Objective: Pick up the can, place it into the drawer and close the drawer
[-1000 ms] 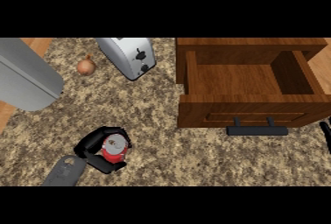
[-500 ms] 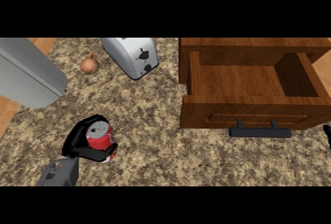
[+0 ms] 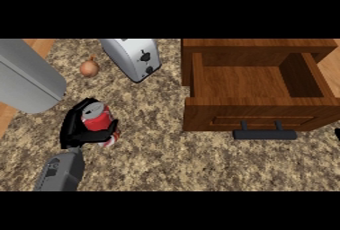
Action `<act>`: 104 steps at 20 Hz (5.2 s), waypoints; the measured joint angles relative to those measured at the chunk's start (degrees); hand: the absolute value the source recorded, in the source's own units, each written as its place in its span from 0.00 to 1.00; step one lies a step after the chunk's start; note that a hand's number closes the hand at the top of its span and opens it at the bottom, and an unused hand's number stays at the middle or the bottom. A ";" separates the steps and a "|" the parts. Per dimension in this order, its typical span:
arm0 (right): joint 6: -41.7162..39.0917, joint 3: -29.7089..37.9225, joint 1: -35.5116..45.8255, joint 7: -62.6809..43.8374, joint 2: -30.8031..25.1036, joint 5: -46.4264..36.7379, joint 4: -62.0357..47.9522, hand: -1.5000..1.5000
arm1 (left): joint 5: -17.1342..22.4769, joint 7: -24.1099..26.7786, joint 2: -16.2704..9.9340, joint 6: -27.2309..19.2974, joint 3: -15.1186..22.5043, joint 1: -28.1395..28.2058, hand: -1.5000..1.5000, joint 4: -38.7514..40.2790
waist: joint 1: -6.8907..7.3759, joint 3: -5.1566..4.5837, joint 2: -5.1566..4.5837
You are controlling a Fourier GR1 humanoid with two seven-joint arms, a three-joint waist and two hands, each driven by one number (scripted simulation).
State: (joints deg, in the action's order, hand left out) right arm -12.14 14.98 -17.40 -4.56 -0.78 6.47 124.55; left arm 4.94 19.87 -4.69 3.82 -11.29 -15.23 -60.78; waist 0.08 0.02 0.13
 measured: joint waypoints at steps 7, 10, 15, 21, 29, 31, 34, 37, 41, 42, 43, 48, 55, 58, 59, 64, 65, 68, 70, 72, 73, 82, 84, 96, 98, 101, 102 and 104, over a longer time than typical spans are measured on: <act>-0.10 0.54 -0.43 -0.79 -0.32 0.58 1.55 0.00 | -2.54 -12.10 2.66 -6.22 5.91 -3.11 1.00 -13.54 | -0.19 0.00 0.04; 0.51 -0.14 -0.46 -0.78 0.12 0.01 1.88 0.00 | -4.04 -16.20 3.38 -8.74 8.40 -5.59 1.00 -16.81 | -0.26 0.01 0.01; 0.38 -0.43 -1.49 -0.19 0.12 0.09 2.04 0.00 | -4.79 -23.58 4.19 -12.31 12.03 -11.38 1.00 -19.51 | -0.48 0.00 -0.03; 0.04 0.81 -1.18 -0.42 -0.10 0.97 2.37 0.00 | -5.52 -30.31 4.57 -19.68 18.61 -20.20 1.00 -19.00 | -0.74 0.00 -0.07; 0.23 1.50 0.12 -0.79 -0.11 0.88 1.50 0.00 | -4.75 -35.54 4.67 -26.90 22.00 -35.77 1.00 -11.65 | -1.05 0.00 -0.15; 0.01 1.49 0.51 -0.85 -0.30 0.80 1.00 0.00 | -4.15 -35.94 4.67 -27.75 21.29 -40.75 1.00 -7.64 | -1.27 0.02 -0.24; -0.61 2.45 0.70 -1.23 -1.06 1.68 1.09 0.00 | -2.88 -37.43 4.68 -29.11 21.31 -46.09 1.00 -3.96 | -1.33 0.01 -0.23; -0.57 1.80 0.69 -0.88 -0.45 0.83 1.25 0.00 | -0.88 -36.75 4.68 -31.44 22.72 -50.39 1.00 1.05 | -1.59 0.02 -0.29; 0.08 0.07 0.68 -2.91 0.12 -0.07 3.00 0.00 | 1.45 -35.58 4.68 -32.49 22.63 -56.39 1.00 8.21 | -1.93 0.02 -0.40; 0.09 0.11 0.70 -2.86 0.15 -0.18 2.99 0.00 | 2.41 -35.37 4.69 -33.26 23.47 -57.43 1.00 9.44 | -2.02 0.02 -0.41; -0.26 0.35 0.71 -1.82 0.19 -0.03 2.09 0.00 | 3.49 -34.56 4.68 -33.71 24.07 -58.34 1.00 11.20 | -2.27 0.02 -0.46; -0.06 0.59 1.97 -1.34 -0.41 -0.28 0.56 0.00 | 7.69 -31.74 4.69 -35.15 26.73 -62.33 1.00 18.28 | -2.72 0.04 -0.59; -0.05 0.56 3.79 -2.97 -1.27 -0.20 0.60 0.00 | 12.47 -27.71 4.69 -35.82 29.49 -67.34 1.00 27.16 | -3.44 0.07 -0.81; 0.01 0.77 5.29 -2.65 -1.64 -0.31 -1.04 0.00 | 15.22 -27.81 4.69 -36.59 31.60 -68.92 1.00 29.16 | -3.89 0.09 -0.90; -0.08 0.47 5.25 -2.23 -1.42 -0.56 -1.28 0.00 | 15.82 -27.64 4.68 -36.73 32.15 -69.45 1.00 30.18 | -4.08 0.10 -0.96; 0.31 0.11 7.14 -2.04 -1.50 -1.26 -2.86 0.00 | 18.51 -25.04 4.68 -37.91 35.40 -69.82 1.00 33.26 | -4.81 0.13 -1.21; 0.33 0.18 7.21 -2.16 -1.59 -1.28 -2.84 0.00 | 19.08 -24.16 4.69 -38.33 35.97 -69.30 1.00 33.54 | -4.89 0.13 -1.22; 0.59 -0.46 7.97 -1.98 -1.31 -1.87 -3.25 0.00 | 20.25 -22.07 4.68 -39.27 37.93 -68.35 1.00 34.90 | -5.38 0.14 -1.38; 1.06 -0.73 8.81 -1.97 -1.18 -2.42 -3.60 0.00 | 20.88 -21.31 4.69 -39.98 39.29 -68.25 1.00 35.57 | -5.55 0.13 -1.43; 1.13 -0.79 9.04 -2.54 -1.37 -2.48 -3.29 0.00 | 21.26 -20.87 4.69 -40.46 40.65 -68.32 1.00 36.48 | -5.86 0.13 -1.49; 0.98 -0.51 9.18 -2.51 -1.60 -2.15 -3.40 0.00 | 21.49 -20.66 4.69 -40.45 41.12 -68.41 1.00 36.96 | -5.91 0.13 -1.50; 0.91 -0.39 11.43 -2.97 -2.63 -2.16 -4.30 0.00 | 23.24 -18.26 4.69 -42.25 45.51 -67.17 0.00 39.16 | -6.69 0.14 -1.79; 0.75 -0.93 11.05 -3.53 -2.49 -2.10 -3.33 0.00 | 23.80 -18.18 4.67 -43.28 46.10 -66.95 0.00 39.54 | -7.18 0.14 -1.83; 0.76 -1.62 11.09 -3.70 -2.62 -2.76 -1.02 0.00 | 27.50 -16.28 4.68 -48.59 47.76 -66.11 0.00 39.81 | -7.79 0.12 -2.00; 0.85 -1.11 11.46 -3.31 -3.69 -4.19 -0.26 0.00 | 28.39 -16.16 4.69 -49.26 47.88 -65.85 0.00 39.18 | -7.63 0.11 -1.91; 0.51 -1.43 11.46 -1.55 -5.49 -8.17 1.15 0.00 | 29.79 -16.23 4.69 -49.19 47.33 -66.41 0.00 39.16 | -7.40 0.08 -1.91; 0.37 -1.68 11.76 -1.28 -6.17 -9.41 1.77 0.00 | 30.30 -15.85 4.68 -49.26 47.24 -66.09 0.00 38.92 | -7.48 0.08 -1.96; 0.29 -2.52 12.16 -0.36 -7.01 -12.17 2.01 0.00 | 31.29 -15.70 4.69 -49.31 47.08 -66.23 0.00 38.53 | -7.16 0.07 -1.93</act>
State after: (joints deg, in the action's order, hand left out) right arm -11.85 12.46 -5.24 -4.92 -7.79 -5.70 126.56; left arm 36.23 4.17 0.00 -45.49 35.79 -81.46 -22.25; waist -7.08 0.09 -1.80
